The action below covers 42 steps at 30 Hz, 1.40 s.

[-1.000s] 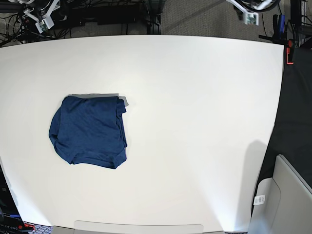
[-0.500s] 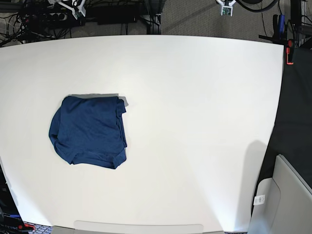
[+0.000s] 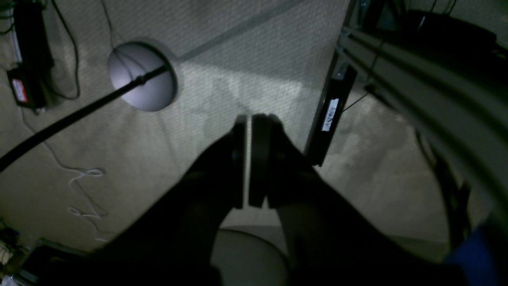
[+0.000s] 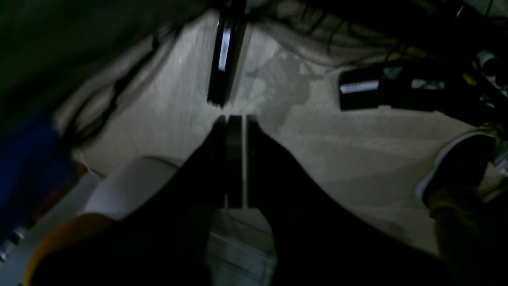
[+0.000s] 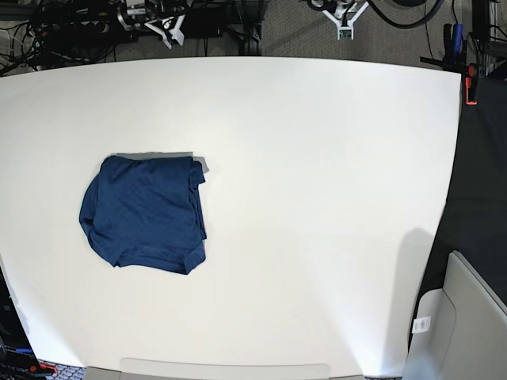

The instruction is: Fold the T-shirt properly

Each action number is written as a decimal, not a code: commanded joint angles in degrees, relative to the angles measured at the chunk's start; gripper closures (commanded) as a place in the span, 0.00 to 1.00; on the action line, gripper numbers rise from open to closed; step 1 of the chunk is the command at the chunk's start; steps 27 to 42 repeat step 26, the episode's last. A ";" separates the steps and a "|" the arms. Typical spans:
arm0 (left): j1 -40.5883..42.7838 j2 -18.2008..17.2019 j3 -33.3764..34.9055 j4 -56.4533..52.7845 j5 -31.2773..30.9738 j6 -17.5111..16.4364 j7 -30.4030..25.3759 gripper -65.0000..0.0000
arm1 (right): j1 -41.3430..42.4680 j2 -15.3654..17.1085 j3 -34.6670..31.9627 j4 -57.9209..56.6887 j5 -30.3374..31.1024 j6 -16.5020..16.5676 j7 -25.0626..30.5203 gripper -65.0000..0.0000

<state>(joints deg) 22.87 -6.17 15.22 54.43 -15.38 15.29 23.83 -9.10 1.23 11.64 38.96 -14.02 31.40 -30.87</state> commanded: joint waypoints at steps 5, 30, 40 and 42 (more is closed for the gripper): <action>-3.14 2.00 -0.32 -6.13 0.21 0.32 -2.25 1.00 | 5.10 -1.28 -3.86 -10.87 0.00 -15.09 8.15 1.00; -10.26 7.54 -0.32 -19.14 0.21 0.32 -2.34 1.00 | 8.36 -8.14 -5.27 -22.92 0.26 -27.57 18.79 1.00; -10.26 7.54 -0.32 -19.14 0.21 0.32 -2.34 1.00 | 8.36 -8.14 -5.27 -22.92 0.26 -27.57 18.79 1.00; -10.26 7.54 -0.32 -19.14 0.21 0.32 -2.34 1.00 | 8.36 -8.14 -5.27 -22.92 0.26 -27.57 18.79 1.00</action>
